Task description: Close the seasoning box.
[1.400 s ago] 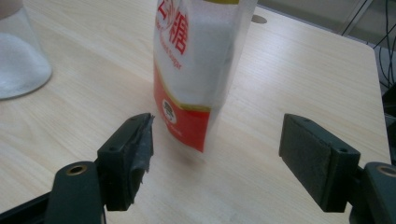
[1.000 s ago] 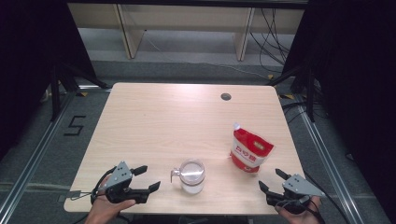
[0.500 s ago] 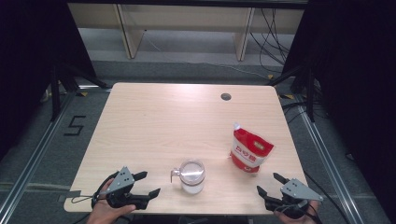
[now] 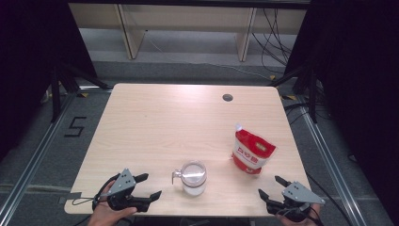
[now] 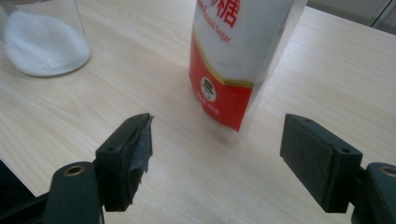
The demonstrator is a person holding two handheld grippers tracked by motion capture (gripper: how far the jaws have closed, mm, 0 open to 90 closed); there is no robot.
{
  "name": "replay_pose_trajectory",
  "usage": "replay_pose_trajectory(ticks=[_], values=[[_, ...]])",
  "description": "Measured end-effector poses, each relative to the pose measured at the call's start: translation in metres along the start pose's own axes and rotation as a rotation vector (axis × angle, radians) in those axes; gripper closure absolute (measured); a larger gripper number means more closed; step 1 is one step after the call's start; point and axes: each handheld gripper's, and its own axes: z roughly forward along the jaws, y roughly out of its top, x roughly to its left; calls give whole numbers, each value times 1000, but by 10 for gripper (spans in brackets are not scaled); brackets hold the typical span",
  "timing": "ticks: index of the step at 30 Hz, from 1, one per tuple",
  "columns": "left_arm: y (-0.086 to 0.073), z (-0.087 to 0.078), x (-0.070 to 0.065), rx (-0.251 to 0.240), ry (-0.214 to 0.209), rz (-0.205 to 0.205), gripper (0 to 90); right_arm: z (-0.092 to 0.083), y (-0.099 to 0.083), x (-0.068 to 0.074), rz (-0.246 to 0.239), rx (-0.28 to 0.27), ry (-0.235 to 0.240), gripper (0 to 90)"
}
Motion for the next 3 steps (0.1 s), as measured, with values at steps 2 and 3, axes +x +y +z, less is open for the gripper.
replay_pose_trajectory(ticks=[2, 3], values=[[0, 1, 1, -10, -8, -5, 215, 0, 0, -1, -3, -4, -4, 260], [0, 0, 1, -5, -4, -6, 214, 0, 0, -1, -1, -1, -3, 259]])
